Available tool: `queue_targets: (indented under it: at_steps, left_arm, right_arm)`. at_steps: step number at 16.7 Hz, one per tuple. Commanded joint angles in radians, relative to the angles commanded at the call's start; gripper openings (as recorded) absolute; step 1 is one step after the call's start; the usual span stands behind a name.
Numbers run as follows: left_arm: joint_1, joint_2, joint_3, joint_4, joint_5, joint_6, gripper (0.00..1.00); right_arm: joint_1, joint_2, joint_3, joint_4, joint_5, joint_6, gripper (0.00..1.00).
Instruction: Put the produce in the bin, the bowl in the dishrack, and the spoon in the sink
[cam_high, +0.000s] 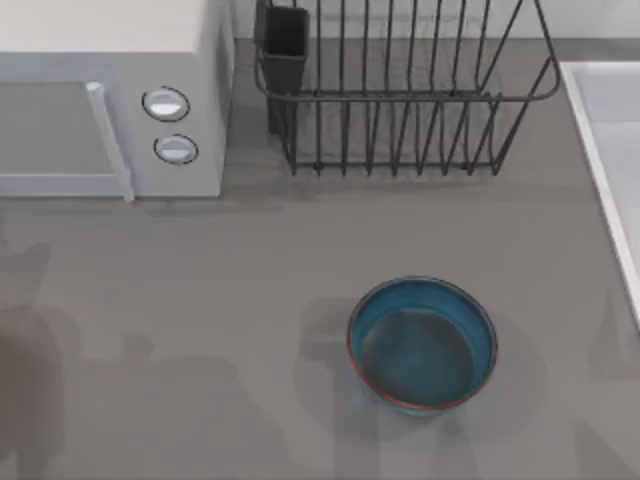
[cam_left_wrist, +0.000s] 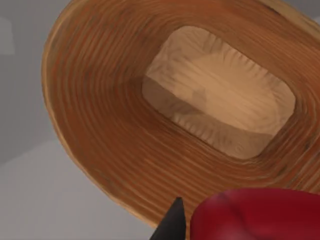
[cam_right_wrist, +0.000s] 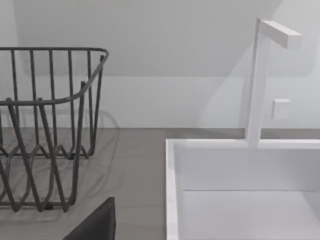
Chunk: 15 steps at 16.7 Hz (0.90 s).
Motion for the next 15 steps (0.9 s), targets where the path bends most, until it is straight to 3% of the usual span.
queue_targets:
  at_steps: [7,15]
  left_arm:
    - [-0.005,0.007,-0.014,0.016,0.0,0.0,0.0]
    - [-0.014,0.053,-0.224,0.28,-0.001,-0.012,0.0]
  right_arm:
    - [0.0,0.0,0.0,0.0,0.0,0.0,1.0]
    - [0.0,0.0,0.0,0.0,0.0,0.0,1.0]
